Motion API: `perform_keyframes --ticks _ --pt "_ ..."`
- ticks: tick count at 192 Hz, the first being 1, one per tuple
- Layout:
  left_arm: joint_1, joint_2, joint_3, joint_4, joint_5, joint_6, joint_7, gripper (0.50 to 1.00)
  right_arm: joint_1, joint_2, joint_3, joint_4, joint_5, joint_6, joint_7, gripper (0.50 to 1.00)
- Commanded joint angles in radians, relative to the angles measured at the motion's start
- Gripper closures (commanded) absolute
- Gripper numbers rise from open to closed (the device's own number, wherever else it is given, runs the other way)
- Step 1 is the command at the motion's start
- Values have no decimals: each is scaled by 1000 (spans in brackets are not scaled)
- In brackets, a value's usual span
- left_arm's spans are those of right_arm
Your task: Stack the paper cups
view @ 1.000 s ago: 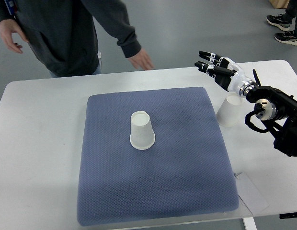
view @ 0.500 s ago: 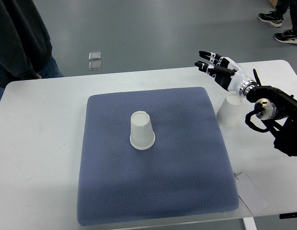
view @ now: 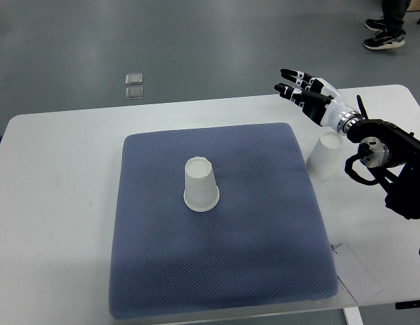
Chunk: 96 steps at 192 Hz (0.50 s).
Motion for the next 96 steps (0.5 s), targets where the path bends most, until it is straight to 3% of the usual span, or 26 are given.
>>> perform_keyframes --ticks 1,96 --pt "0 0 0 0 0 0 0 500 -1 1 2 -2 0 -4 0 587" --pt "0 0 0 0 0 0 0 500 6 -33 0 -2 2 6 0 587"
